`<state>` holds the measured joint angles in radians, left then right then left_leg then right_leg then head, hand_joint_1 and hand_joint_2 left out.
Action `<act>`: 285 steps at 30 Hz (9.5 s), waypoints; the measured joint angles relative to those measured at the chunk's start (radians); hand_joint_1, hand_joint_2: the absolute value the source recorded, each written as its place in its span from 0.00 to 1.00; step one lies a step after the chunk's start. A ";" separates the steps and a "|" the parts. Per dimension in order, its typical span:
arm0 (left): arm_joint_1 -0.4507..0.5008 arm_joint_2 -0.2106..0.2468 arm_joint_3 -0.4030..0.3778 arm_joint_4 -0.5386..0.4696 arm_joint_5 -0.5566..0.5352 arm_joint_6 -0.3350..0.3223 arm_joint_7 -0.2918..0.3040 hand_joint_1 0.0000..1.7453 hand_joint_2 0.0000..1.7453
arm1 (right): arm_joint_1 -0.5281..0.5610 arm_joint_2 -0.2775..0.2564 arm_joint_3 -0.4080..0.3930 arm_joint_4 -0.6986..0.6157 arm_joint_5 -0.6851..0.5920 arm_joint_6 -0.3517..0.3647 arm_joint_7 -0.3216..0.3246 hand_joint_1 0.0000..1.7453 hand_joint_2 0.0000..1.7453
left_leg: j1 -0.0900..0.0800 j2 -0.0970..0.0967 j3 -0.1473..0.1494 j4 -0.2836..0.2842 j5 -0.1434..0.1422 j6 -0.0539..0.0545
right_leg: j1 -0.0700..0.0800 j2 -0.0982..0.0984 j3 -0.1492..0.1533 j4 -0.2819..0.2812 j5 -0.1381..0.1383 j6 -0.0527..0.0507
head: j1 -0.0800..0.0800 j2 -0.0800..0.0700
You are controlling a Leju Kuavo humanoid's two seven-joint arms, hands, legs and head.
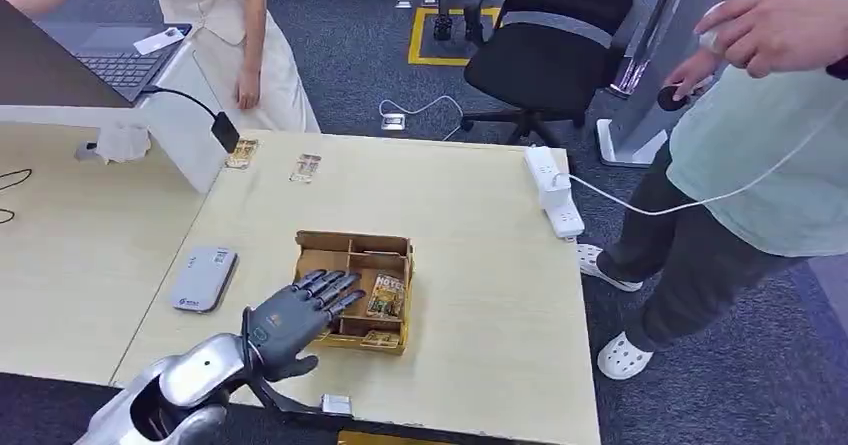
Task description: Pass the card to the sensor for recognition and then transmit it.
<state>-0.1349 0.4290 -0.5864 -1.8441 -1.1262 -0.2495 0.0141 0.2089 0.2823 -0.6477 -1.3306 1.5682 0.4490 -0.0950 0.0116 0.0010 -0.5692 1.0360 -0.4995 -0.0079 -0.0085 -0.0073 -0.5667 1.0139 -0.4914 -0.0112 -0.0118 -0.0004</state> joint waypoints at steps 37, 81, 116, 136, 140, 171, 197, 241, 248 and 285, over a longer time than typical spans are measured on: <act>0.062 -0.139 0.114 0.008 -0.107 -0.037 -0.023 0.00 1.00 | -0.001 0.000 0.019 -0.009 -0.040 0.008 0.015 0.00 0.00 | 0.000 0.000 0.000 0.000 0.000 0.000 | 0.000 0.001 0.000 0.000 0.000 0.000 | 0.000 0.000; 0.083 -0.155 0.211 0.049 -0.256 -0.027 0.009 0.00 1.00 | 0.000 0.000 0.021 -0.011 -0.040 0.007 0.006 0.00 0.00 | 0.000 0.000 0.000 0.000 0.000 0.000 | 0.000 0.001 0.000 0.000 0.000 0.000 | 0.000 0.000; 0.086 -0.163 0.231 0.049 -0.173 -0.048 -0.048 0.00 1.00 | -0.001 0.000 0.021 -0.011 -0.039 0.012 0.004 0.00 0.00 | 0.000 0.000 0.000 0.000 0.000 0.000 | 0.000 0.001 0.000 0.000 0.000 0.000 | 0.000 0.000; 0.080 -0.090 0.229 0.058 0.000 -0.117 -0.059 0.00 1.00 | -0.001 0.000 0.019 -0.022 -0.034 0.016 0.014 0.00 0.00 | 0.000 0.000 0.001 0.000 0.000 0.000 | 0.000 0.001 0.000 0.000 0.000 0.000 | 0.000 0.000; 0.080 -0.079 0.229 0.058 0.007 -0.116 -0.057 0.00 1.00 | -0.001 0.000 0.019 -0.022 -0.031 0.016 0.012 0.00 0.00 | 0.000 0.000 0.001 0.000 0.000 0.000 | 0.000 0.001 0.000 0.000 0.000 0.000 | 0.000 0.000; 0.071 -0.050 0.221 0.064 0.054 -0.111 -0.049 1.00 1.00 | -0.001 0.000 0.016 -0.021 -0.007 0.013 -0.002 0.00 0.00 | 0.000 0.000 0.001 0.000 0.000 0.000 | 0.000 0.001 0.000 0.000 0.000 0.000 | 0.000 0.000; 0.067 -0.039 0.221 0.066 0.105 -0.078 -0.062 1.00 1.00 | -0.001 0.000 0.016 -0.018 -0.004 0.003 -0.004 0.00 0.00 | 0.000 0.000 0.001 0.000 0.000 0.000 | 0.000 0.001 0.000 0.000 0.000 0.000 | 0.000 0.000; -0.249 -0.180 0.498 0.046 0.014 -0.002 0.093 1.00 1.00 | -0.007 0.000 0.045 -0.011 -0.008 -0.005 -0.006 0.00 0.00 | 0.000 0.000 -0.001 0.001 0.001 0.001 | 0.000 0.000 -0.001 0.000 0.002 0.002 | 0.000 0.000; -0.316 -0.315 0.615 0.069 -0.122 0.060 0.161 1.00 1.00 | -0.009 0.000 0.075 -0.010 -0.051 0.002 0.010 0.00 0.00 | 0.000 0.000 0.000 0.001 0.001 0.001 | 0.000 0.001 -0.001 0.000 0.002 0.003 | 0.000 0.000; -0.390 -0.452 0.741 0.092 -0.245 0.106 0.135 0.00 1.00 | -0.018 -0.004 0.074 0.045 0.002 -0.005 -0.034 0.00 0.00 | 0.000 0.000 -0.001 0.001 0.001 0.001 | 0.000 0.001 -0.001 0.000 0.002 0.003 | 0.000 0.000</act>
<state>-0.5251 -0.0225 0.1545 -1.7521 -1.3710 -0.1434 0.1492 0.1914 0.2781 -0.5734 -1.2852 1.5702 0.4440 -0.1286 0.0115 0.0015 -0.5704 1.0374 -0.4986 -0.0067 -0.0086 -0.0059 -0.5674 1.0141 -0.4892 -0.0079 -0.0122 -0.0004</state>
